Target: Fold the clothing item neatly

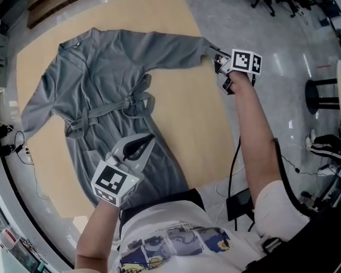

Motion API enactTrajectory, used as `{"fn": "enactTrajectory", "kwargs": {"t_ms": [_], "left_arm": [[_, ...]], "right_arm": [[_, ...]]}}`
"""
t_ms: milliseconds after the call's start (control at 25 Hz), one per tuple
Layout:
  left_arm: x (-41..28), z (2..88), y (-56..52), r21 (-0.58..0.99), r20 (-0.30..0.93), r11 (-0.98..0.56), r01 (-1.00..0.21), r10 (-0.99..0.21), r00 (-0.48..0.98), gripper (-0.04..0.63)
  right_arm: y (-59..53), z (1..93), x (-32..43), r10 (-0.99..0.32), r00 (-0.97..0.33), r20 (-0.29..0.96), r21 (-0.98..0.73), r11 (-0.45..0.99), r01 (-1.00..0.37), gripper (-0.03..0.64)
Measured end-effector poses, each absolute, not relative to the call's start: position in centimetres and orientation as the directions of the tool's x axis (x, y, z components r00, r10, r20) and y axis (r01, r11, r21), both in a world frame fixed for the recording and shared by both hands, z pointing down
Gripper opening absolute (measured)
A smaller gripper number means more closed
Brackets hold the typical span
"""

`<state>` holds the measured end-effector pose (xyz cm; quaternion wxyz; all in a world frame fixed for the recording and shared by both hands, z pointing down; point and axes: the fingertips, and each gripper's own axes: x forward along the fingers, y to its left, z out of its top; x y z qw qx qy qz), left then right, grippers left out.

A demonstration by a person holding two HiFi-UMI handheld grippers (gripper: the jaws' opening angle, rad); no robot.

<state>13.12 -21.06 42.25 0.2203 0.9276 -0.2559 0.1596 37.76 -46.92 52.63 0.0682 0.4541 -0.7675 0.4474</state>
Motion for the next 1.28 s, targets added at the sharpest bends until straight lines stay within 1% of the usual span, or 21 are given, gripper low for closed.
{"fn": "enactTrajectory", "kwargs": {"t_ms": [320, 720, 1080, 1280], "left_arm": [[7.4, 41.8, -19.4, 0.344, 0.38, -0.728, -0.592, -0.469, 0.797, 0.008], [-1.1, 41.6, -16.6, 0.348, 0.352, -0.658, -0.668, -0.568, 0.744, 0.008], [-8.0, 41.8, -13.6, 0.368, 0.35, -0.584, -0.723, -0.634, 0.69, 0.008], [-11.3, 42.0, -12.3, 0.385, 0.351, -0.556, -0.737, -0.65, 0.674, 0.008]], "right_arm": [[-48.0, 49.6, 28.9, -0.585, -0.621, 0.521, -0.569, 0.305, -0.764, 0.017], [-48.4, 47.6, 13.0, -0.478, -0.715, 0.51, -0.551, 0.457, -0.699, 0.017], [-46.5, 48.3, -0.7, -0.36, -0.778, 0.515, -0.556, 0.551, -0.622, 0.017], [-44.8, 49.8, -6.6, -0.303, -0.792, 0.53, -0.559, 0.577, -0.595, 0.017]]}}
